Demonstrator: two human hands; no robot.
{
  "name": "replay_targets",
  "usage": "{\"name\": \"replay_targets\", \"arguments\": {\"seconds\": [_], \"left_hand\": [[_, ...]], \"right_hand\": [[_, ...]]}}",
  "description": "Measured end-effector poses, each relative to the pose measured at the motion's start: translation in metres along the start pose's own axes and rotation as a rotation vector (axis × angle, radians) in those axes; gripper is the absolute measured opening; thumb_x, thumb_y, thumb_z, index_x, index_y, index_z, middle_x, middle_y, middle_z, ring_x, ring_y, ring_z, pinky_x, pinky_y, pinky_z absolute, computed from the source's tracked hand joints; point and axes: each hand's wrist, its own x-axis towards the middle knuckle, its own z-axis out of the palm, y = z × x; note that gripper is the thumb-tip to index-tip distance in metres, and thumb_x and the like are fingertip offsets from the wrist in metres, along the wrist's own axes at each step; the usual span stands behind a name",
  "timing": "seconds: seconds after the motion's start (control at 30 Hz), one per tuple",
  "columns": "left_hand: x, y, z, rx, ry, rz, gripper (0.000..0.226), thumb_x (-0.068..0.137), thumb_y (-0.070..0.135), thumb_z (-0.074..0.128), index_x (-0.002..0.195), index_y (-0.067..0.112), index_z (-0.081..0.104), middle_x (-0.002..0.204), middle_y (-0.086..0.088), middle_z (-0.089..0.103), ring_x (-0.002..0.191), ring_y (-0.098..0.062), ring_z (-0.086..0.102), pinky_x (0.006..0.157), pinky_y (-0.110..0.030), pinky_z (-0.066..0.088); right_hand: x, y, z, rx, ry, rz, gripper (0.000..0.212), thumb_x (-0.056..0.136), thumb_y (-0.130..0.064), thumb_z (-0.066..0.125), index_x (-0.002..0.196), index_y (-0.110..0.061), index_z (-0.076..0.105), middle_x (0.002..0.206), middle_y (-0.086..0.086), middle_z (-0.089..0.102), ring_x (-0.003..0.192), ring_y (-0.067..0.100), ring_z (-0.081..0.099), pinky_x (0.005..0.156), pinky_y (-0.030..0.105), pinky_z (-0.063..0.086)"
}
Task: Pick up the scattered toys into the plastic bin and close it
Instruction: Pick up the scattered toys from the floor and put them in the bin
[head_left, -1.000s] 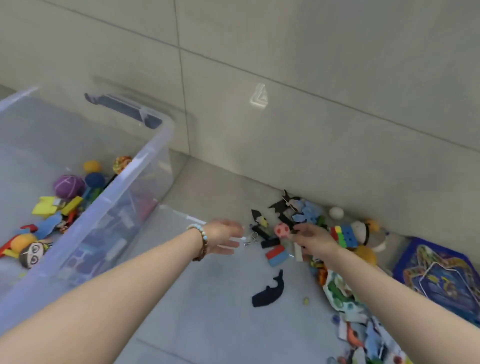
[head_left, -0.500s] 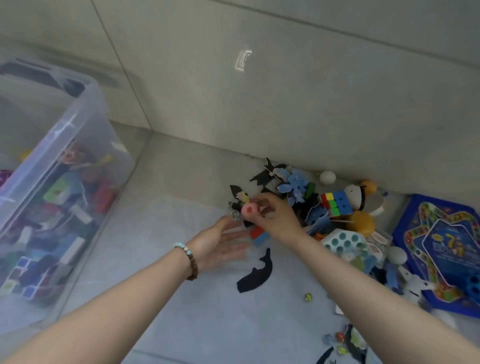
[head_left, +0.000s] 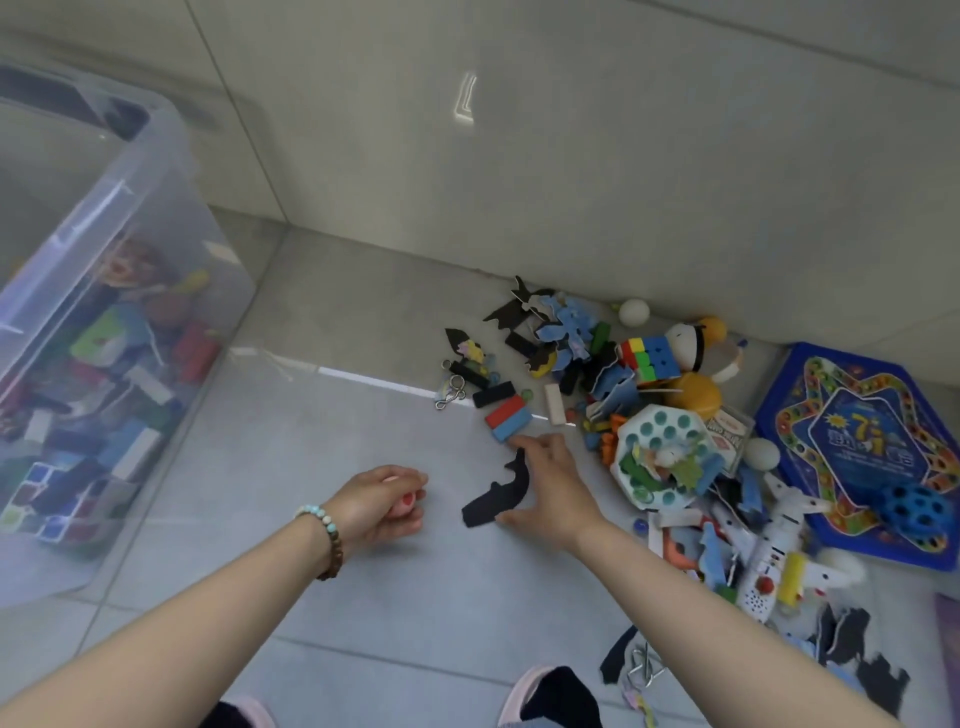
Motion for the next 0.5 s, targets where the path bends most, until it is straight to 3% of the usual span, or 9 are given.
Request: {"name": "replay_targets", "arguments": {"seconds": [0.1, 0.27, 0.37, 0.5], "left_hand": [[-0.006, -0.007, -0.007, -0.047, 0.02, 0.014, 0.001, 0.088, 0.01, 0.06, 0.088, 0.009, 0.06, 0.084, -0.007, 0.057, 0.064, -0.018, 0.055, 0.049, -0.022, 0.055], [-0.02, -0.017, -0.013, -0.082, 0.017, 0.03, 0.003, 0.088, 0.012, 0.061, 0.087, 0.011, 0.059, 0.087, -0.007, 0.057, 0.065, -0.017, 0.055, 0.049, -0.021, 0.055], [-0.028, -0.027, -0.015, -0.094, -0.003, 0.032, 0.003, 0.089, 0.012, 0.06, 0.087, 0.011, 0.059, 0.087, -0.007, 0.056, 0.066, -0.016, 0.056, 0.05, -0.02, 0.055], [-0.049, -0.026, -0.023, -0.037, -0.037, 0.07, 0.007, 0.089, 0.016, 0.06, 0.092, 0.01, 0.059, 0.087, -0.007, 0.056, 0.063, -0.014, 0.058, 0.052, -0.02, 0.055]], "right_hand": [[-0.003, 0.001, 0.007, -0.045, 0.063, 0.015, 0.06, 0.064, -0.034, 0.078, 0.112, -0.023, 0.044, 0.118, -0.002, 0.031, 0.109, 0.015, 0.04, 0.087, 0.026, 0.044], [-0.015, 0.008, 0.016, -0.059, 0.152, 0.107, 0.046, 0.065, -0.041, 0.078, 0.087, -0.018, 0.044, 0.101, -0.003, 0.038, 0.094, 0.014, 0.039, 0.071, 0.024, 0.038], [-0.025, 0.009, 0.024, 0.094, 0.16, 0.14, 0.033, 0.072, -0.027, 0.076, 0.085, -0.018, 0.048, 0.083, -0.004, 0.051, 0.078, 0.015, 0.048, 0.061, 0.024, 0.037], [-0.043, -0.002, 0.024, 0.302, 0.128, 0.218, 0.032, 0.074, -0.011, 0.075, 0.096, -0.016, 0.052, 0.082, 0.0, 0.057, 0.077, 0.019, 0.055, 0.072, 0.029, 0.047]]}}
